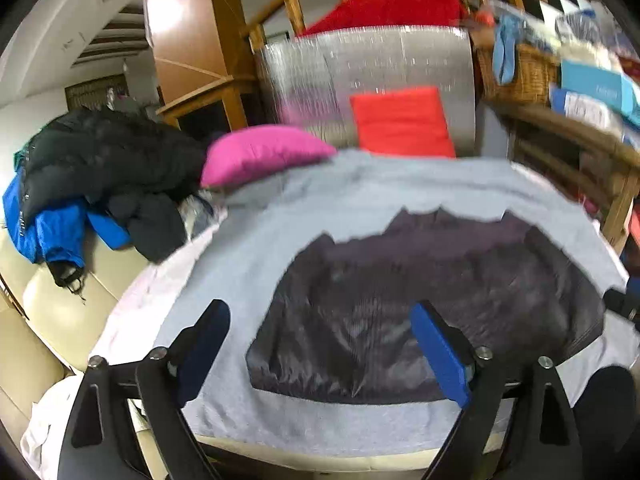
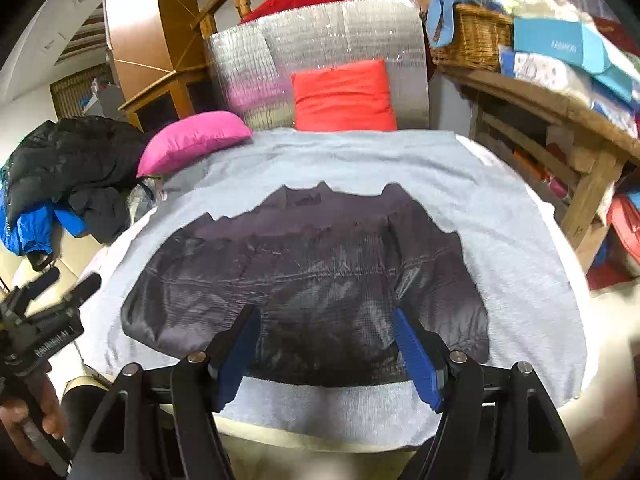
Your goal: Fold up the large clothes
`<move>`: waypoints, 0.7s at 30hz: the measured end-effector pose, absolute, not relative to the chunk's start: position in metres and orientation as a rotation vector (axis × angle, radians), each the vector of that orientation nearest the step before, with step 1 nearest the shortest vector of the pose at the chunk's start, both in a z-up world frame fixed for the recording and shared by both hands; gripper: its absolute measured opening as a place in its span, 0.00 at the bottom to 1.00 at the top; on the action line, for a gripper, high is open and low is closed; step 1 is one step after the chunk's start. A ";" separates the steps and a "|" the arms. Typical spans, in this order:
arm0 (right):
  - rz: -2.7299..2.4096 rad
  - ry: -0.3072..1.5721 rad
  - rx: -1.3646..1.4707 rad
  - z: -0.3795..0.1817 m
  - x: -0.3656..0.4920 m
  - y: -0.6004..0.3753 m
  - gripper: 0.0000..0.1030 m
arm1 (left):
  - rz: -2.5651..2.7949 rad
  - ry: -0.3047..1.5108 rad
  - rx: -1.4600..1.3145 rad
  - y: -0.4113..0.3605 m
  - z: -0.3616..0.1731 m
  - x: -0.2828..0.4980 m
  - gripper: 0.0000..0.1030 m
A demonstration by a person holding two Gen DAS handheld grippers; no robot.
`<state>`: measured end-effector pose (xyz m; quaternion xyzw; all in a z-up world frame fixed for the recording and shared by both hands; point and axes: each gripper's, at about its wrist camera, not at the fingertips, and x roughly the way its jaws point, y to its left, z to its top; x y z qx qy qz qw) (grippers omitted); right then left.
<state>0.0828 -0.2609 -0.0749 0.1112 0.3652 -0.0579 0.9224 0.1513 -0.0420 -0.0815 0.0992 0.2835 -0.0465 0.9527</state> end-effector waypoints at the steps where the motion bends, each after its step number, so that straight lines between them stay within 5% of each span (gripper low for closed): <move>1: -0.119 0.744 0.223 -0.070 0.080 -0.258 0.70 | -0.091 0.559 0.195 -0.041 -0.073 0.145 0.95; 21: -0.178 0.594 0.188 0.000 0.010 -0.239 0.70 | -0.053 0.371 0.146 -0.029 0.024 0.066 0.98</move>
